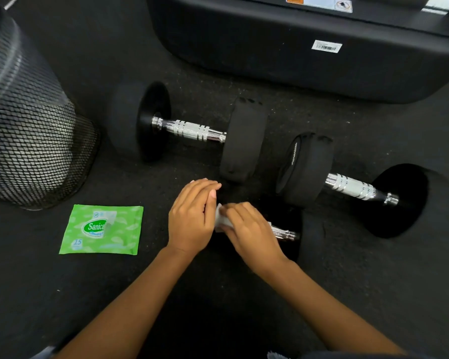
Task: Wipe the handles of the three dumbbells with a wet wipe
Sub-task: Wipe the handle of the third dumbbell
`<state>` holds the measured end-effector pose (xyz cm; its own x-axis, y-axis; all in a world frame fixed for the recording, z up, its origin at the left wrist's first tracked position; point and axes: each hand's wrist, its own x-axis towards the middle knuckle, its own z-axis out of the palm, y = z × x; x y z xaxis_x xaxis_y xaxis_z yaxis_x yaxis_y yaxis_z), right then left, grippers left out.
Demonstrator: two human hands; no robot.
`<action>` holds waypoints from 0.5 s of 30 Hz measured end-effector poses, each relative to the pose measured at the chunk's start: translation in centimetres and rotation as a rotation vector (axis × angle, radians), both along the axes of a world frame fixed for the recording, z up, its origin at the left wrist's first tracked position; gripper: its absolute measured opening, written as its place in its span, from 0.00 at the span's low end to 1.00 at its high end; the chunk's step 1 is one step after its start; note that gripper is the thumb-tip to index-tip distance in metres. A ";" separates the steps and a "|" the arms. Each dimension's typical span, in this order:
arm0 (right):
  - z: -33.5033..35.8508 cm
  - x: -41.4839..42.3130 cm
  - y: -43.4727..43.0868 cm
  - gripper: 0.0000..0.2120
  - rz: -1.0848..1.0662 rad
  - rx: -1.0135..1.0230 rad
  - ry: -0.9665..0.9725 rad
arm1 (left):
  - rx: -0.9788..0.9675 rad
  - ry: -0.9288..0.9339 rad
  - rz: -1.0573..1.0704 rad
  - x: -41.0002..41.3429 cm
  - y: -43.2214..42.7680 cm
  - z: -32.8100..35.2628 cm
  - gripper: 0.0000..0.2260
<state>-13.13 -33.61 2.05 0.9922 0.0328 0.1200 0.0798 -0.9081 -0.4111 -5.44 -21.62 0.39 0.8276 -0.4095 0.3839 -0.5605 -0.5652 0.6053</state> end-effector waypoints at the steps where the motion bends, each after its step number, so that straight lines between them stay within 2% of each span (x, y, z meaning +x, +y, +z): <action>1: 0.0 -0.5 -0.4 0.17 0.001 -0.021 0.002 | 0.002 0.002 -0.002 0.0 0.0 0.0 0.15; 5: 0.0 -2.0 -1.5 0.20 -0.043 -0.066 -0.033 | 0.003 0.012 0.005 0.0 0.0 0.0 0.15; 12: -0.6 0.3 0.3 0.14 -0.010 -0.127 -0.060 | -0.004 0.001 0.013 0.0 -0.2 0.0 0.16; 15: -0.4 1.1 0.6 0.13 -0.001 -0.104 0.020 | 0.002 0.002 0.005 0.1 -0.1 0.0 0.16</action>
